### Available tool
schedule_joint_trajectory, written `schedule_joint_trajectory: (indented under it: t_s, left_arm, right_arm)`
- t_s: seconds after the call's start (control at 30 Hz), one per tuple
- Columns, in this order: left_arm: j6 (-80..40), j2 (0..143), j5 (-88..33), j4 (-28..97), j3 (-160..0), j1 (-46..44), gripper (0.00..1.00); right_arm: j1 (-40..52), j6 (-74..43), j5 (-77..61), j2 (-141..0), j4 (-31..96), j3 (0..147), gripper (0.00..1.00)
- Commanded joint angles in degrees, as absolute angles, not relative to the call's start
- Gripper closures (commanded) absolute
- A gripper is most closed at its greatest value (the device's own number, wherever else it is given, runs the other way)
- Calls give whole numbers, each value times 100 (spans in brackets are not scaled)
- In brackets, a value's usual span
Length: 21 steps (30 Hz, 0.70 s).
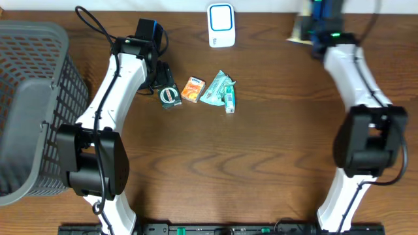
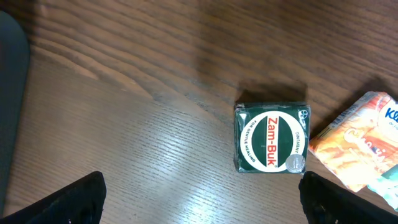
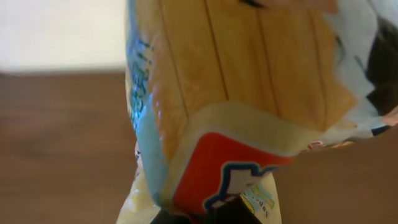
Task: Scan the item barcode
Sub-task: 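Move the snack bag to the top-right corner and release it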
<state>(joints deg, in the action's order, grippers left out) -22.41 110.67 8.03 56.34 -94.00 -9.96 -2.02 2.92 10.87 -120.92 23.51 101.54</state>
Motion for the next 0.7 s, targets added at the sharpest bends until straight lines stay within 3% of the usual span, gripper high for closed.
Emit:
schedule_joint_trajectory:
  t_s: [0.0,0.03,0.07,0.1,0.13,0.37,0.67]
  left_arm:
    - [-2189,11026,836,5651,-9428,-993,2]
    - [-2189,11026,836,5651,-9428,-993,2]
    - [-2189,11026,836,5651,-9428,-993,2]
    - [-2189,11026,836,5651,-9428,-993,2]
    - [-2189,11026,836,5651,-9428,-993,2]
    - [-2189,11026,836,5651,-9428,-993,2]
    - [-2189,11026,836,5651,-9428,-993,2]
  right_arm:
    - [-823,652,1734,-12110,2783,10156,81]
    - [-1118,650,1747,-12114,2961,10156,38]
    - [-1214,646,1745,-12114,3009,10156,33]
    - [-1437,558,1741,-12114,3157,10156,7]
    - [-1605,353,1675,-12114,3341,10156,1]
    - [-1822,215,-1007,-12114,3968,10156,1]
    - [-1092,-469,-3483,-12114,4495,10156,6]
